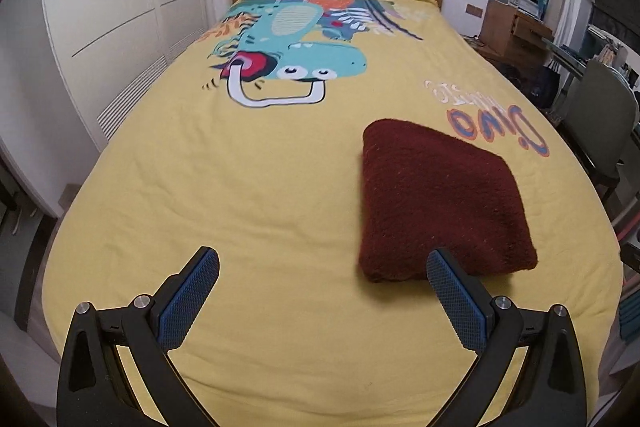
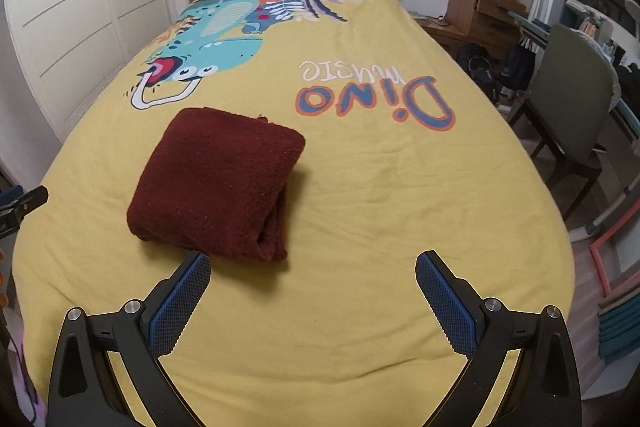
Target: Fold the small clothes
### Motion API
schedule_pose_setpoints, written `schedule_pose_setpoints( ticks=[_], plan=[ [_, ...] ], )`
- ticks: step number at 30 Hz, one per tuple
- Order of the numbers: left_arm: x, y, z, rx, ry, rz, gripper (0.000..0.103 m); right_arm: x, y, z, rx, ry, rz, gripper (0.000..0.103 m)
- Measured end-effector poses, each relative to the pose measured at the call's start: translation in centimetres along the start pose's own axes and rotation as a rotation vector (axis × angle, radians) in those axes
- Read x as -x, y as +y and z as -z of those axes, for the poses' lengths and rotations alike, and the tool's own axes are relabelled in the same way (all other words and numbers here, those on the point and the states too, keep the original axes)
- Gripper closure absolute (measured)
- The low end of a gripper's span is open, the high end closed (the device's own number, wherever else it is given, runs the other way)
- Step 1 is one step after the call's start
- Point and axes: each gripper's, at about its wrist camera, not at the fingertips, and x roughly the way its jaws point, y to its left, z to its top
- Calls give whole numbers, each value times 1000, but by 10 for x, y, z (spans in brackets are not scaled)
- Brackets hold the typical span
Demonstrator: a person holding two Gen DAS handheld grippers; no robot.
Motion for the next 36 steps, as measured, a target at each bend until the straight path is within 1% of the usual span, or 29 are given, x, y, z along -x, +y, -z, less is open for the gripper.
schedule_pose_setpoints(
  ticks=[8, 14, 36],
  plan=[
    [0, -7, -1, -4, -5, -16, 1, 4, 0, 3, 2, 2, -17, 1],
    [-1, -9, 1, -15, -4, -29, 1, 3, 0, 5, 6, 13, -14, 1],
    [3, -7, 5, -23, 11, -7, 1, 4, 5, 9, 32, 32, -4, 1]
  ],
)
